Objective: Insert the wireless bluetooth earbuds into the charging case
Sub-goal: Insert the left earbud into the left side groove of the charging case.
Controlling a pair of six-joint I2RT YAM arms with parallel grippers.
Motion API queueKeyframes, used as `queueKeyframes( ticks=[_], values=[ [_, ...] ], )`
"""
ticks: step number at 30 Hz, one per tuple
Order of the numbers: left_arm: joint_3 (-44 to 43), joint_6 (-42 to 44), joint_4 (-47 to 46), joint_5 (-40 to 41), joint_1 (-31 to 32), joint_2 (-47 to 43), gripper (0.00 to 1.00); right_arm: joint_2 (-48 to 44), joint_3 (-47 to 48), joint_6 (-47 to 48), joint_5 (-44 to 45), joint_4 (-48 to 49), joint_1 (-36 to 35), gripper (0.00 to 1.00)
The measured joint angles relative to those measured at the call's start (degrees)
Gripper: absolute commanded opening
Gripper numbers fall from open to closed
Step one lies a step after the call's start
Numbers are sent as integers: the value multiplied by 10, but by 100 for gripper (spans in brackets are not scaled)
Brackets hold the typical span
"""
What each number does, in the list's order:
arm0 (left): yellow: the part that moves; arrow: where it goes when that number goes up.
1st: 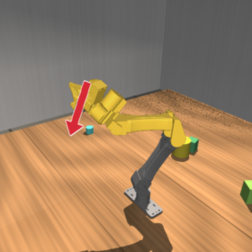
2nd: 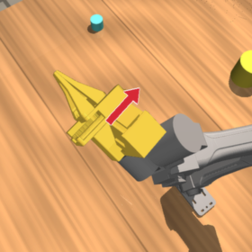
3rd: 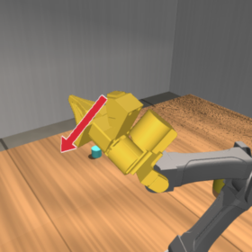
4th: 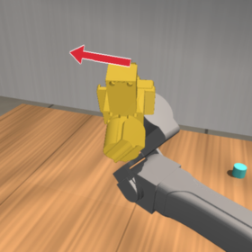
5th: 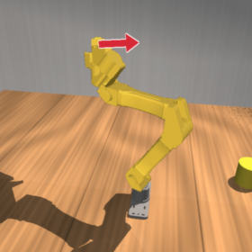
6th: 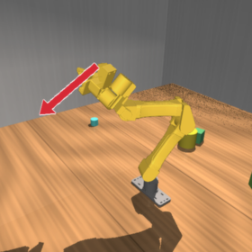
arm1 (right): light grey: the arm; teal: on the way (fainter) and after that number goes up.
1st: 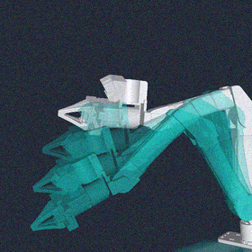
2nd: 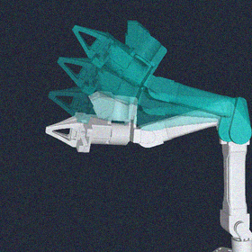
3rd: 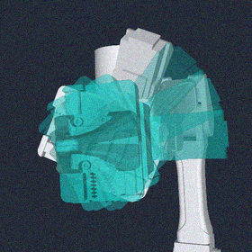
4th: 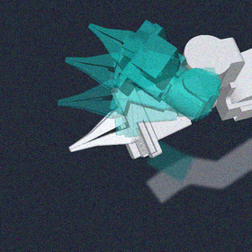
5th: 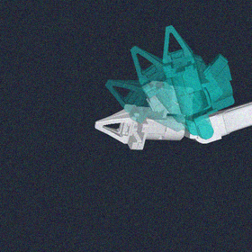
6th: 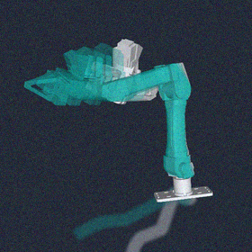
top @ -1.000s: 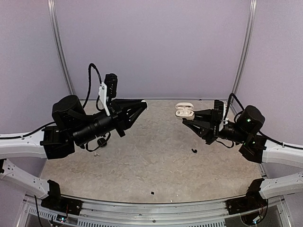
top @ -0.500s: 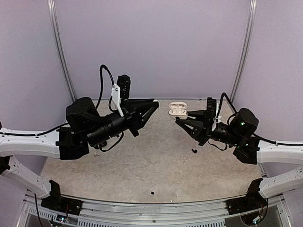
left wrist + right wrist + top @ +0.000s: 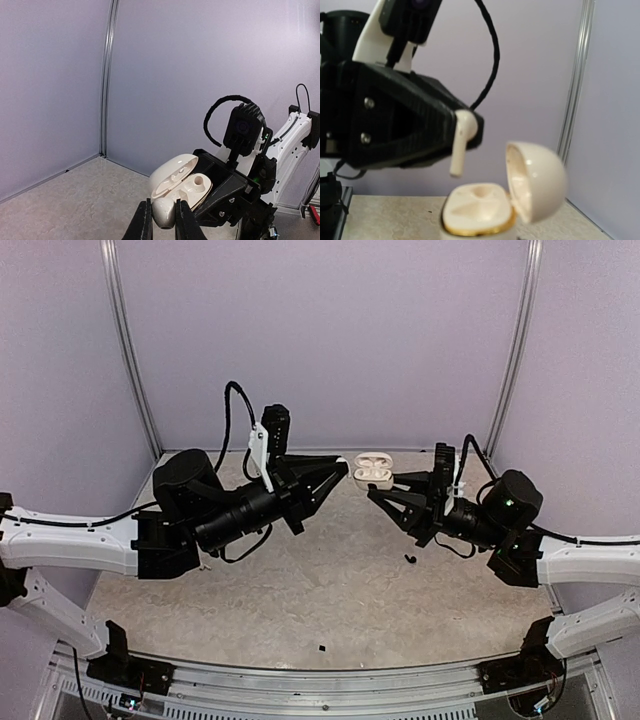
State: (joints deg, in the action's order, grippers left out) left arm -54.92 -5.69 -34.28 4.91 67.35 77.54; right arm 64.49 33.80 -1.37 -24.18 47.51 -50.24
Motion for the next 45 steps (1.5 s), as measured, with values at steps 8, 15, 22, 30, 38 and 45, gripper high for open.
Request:
queueKeyframes(
  ticks=[8, 15, 22, 30, 38, 45],
  values=[
    [-9, 0, -1, 0, 2, 9, 10, 7, 0, -1, 0, 6, -7, 0],
    [-16, 0, -3, 0, 2, 12, 10, 12, 0, -1, 0, 9, -11, 0],
    [-18, 2, -2, 1, 2, 17, 9, 13, 0, -5, 0, 17, -11, 0],
    [-18, 2, -2, 7, 2, 23, 10, 17, 0, -14, -4, 25, -11, 0],
    [-18, 6, -2, 14, 3, 26, 10, 19, 0, -24, -5, 33, -11, 0],
    [-19, 11, -2, 16, 3, 28, 15, 20, 0, -28, -4, 34, -11, 0]
  ],
)
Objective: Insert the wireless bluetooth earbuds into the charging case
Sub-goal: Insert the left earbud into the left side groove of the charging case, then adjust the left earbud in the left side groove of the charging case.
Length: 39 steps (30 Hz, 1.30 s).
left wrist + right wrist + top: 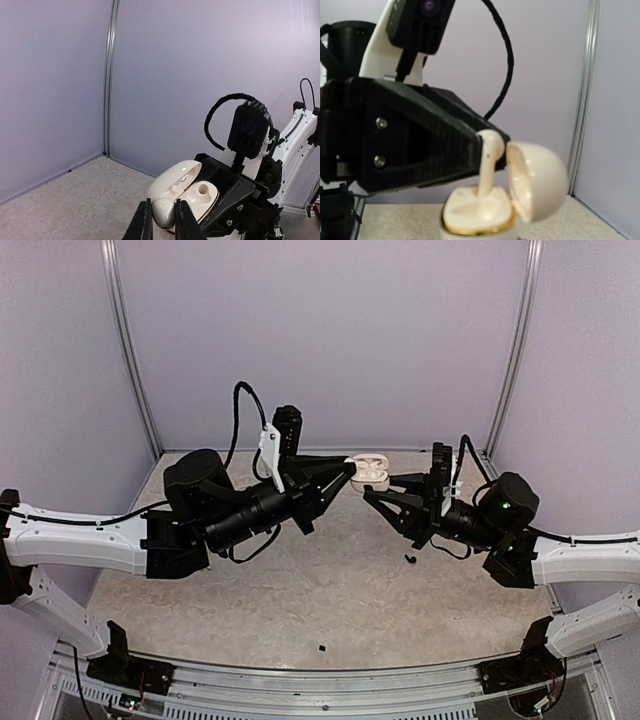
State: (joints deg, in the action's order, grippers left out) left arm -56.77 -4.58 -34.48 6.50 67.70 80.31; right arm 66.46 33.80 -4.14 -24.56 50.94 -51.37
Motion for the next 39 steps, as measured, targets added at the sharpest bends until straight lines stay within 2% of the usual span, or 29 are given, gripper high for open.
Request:
queueKeyframes(
  ticks=[17, 22, 28, 34, 39],
  values=[
    [-15, 0, 17, 0, 0, 6, 18, -4, -2, 0, 12, 9, 0, 0],
    [-16, 2, 24, -1, 0, 8, 26, -5, -5, 1, 14, 9, 0, 0],
    [-16, 6, 32, -5, 0, 8, 44, -5, -8, 3, 14, 9, 0, 0],
    [-14, 23, 51, -24, 0, -3, 71, -8, -8, 7, 13, 8, 0, 0],
    [7, 52, 81, -52, -1, -51, 93, -17, -8, 9, 7, 2, 0, 0]
  ],
)
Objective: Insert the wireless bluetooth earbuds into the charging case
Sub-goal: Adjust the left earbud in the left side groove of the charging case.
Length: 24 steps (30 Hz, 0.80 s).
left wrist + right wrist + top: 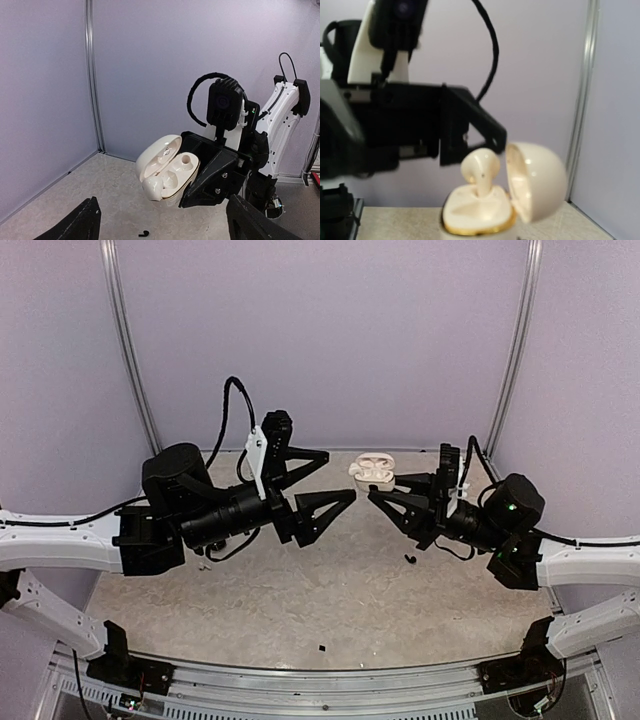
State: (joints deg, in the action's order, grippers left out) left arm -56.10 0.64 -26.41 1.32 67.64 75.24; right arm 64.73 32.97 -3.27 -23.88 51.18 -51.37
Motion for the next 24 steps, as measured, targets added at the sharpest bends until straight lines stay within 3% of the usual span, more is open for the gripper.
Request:
queueKeyframes(
  ticks=[2, 11, 24],
  values=[
    [5, 17, 18, -14, 0, -23, 99, -3, 0, 0, -9, -7, 0, 0],
    [23, 105, 107, -32, -9, -106, 99, -16, 4, 4, -96, -49, 3, 0],
    [22, 136, 159, -41, -20, -100, 99, -7, 33, -20, -199, -68, 3, 0]
  ],
)
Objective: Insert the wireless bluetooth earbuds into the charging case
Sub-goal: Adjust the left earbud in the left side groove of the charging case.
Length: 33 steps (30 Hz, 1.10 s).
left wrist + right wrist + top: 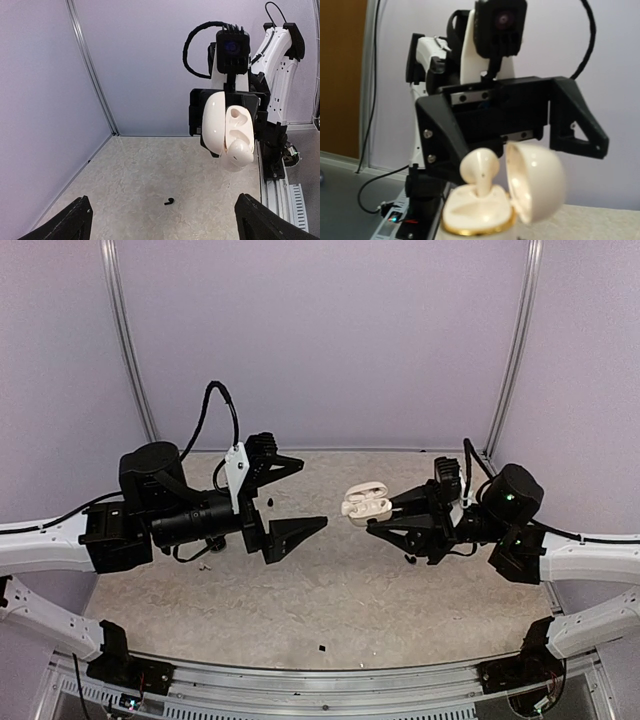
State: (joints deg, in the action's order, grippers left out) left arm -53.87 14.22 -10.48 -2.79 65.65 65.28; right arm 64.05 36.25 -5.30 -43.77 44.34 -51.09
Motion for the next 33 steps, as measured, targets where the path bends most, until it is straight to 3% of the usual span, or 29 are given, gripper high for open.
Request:
queueKeyframes(
  ticks=[33],
  values=[
    [-26, -3, -6, -50, 0, 32, 97, 22, 5, -10, -28, -12, 0, 0]
  ],
)
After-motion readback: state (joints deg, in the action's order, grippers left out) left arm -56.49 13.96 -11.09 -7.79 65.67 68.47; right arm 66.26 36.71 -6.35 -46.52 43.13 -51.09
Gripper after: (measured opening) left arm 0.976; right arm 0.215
